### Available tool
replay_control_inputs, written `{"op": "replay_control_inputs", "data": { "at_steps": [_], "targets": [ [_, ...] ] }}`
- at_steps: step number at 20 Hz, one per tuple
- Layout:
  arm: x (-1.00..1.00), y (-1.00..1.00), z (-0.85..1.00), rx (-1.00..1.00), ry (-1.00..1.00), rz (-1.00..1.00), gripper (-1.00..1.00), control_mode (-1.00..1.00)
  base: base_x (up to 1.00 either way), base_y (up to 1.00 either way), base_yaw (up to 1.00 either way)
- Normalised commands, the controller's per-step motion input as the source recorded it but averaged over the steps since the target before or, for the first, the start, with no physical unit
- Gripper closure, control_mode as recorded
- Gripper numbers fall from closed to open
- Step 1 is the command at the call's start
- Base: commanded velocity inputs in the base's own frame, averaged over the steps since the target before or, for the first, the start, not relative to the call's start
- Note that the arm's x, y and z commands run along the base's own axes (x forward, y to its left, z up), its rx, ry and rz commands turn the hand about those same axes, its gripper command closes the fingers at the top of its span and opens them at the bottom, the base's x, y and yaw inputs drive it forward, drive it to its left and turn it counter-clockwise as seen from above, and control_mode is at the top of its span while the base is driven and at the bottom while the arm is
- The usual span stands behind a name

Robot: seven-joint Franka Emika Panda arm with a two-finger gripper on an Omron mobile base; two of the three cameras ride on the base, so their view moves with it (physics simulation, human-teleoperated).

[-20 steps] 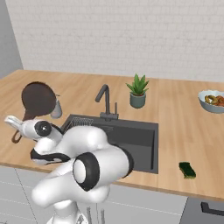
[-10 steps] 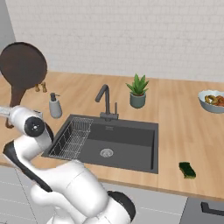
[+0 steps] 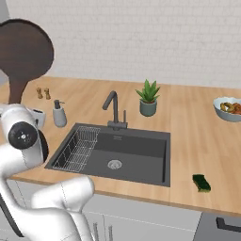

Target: Pick the pan and sponge and place them into the sink. Then turn on the water.

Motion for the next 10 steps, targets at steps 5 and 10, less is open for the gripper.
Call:
{"op": "replay_control_inputs", "data": {
  "at_steps": [5, 10],
  "targets": [
    [-0.09, -1.00, 0.50, 0.00, 0.28, -0.19, 1.00, -1.00, 0.00, 0.00, 0.00],
    [-0.17, -0.93, 0.05, -0.01, 0.34, -0.25, 1.00, -1.00, 0.00, 0.00, 0.00]
  ]
}}
